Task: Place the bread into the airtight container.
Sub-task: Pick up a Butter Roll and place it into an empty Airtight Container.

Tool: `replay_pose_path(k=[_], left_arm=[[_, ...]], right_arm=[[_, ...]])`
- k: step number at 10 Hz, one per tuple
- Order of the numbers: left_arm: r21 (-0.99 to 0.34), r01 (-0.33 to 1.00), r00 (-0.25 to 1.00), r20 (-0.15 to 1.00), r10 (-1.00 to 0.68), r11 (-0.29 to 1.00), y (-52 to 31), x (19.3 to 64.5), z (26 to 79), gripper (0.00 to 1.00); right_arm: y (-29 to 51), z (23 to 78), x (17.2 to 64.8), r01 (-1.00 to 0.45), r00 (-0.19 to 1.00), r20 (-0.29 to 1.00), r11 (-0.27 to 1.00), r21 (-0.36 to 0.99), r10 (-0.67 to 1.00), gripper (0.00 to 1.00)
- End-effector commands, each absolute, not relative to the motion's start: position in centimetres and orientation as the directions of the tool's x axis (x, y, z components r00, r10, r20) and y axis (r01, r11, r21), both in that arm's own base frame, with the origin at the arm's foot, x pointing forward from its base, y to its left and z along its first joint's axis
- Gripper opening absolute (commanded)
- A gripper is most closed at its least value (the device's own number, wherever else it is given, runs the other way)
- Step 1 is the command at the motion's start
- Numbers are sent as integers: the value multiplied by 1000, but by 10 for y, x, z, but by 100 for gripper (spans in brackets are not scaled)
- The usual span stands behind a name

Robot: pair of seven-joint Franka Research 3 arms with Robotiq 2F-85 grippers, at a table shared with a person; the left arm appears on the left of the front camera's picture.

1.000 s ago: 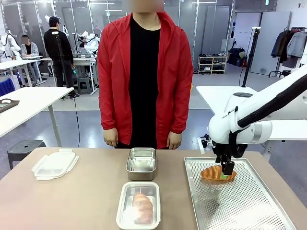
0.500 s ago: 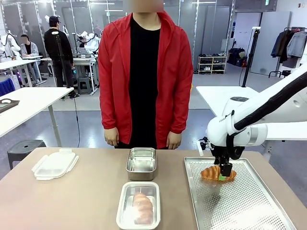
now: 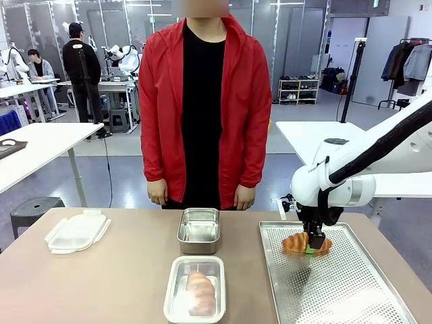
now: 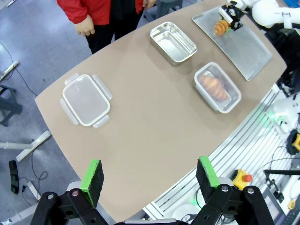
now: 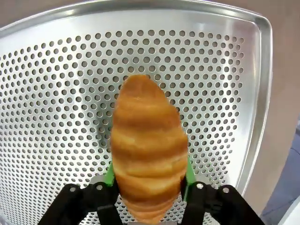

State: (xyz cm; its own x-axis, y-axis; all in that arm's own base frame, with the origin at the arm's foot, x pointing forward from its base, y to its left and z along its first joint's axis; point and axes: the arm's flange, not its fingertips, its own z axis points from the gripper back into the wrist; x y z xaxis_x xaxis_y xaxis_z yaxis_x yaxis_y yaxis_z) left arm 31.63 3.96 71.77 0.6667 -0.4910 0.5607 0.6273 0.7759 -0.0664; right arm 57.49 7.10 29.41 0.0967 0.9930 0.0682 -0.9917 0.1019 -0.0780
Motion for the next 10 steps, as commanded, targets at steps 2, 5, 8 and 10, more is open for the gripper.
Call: replay_pose_path(k=[2,5,8,10], left_arm=[[-65,632,663,561,-496,772,40,316,718,100],[-65,632,663,561,-496,772,40,316,718,100],[-65,632,663,561,-496,772,40,316,718,100],[-65,632,663,561,-496,772,40,316,718,100]], right_arm=[[82,325,562,-987,141,53,144,-76,989,55],[115,388,536,-984,174,69,176,-27,982,55],[182,420,521,-977,185,43,188,-97,982,55],[243,431,521,-980,175,39,178,-94,984,55]])
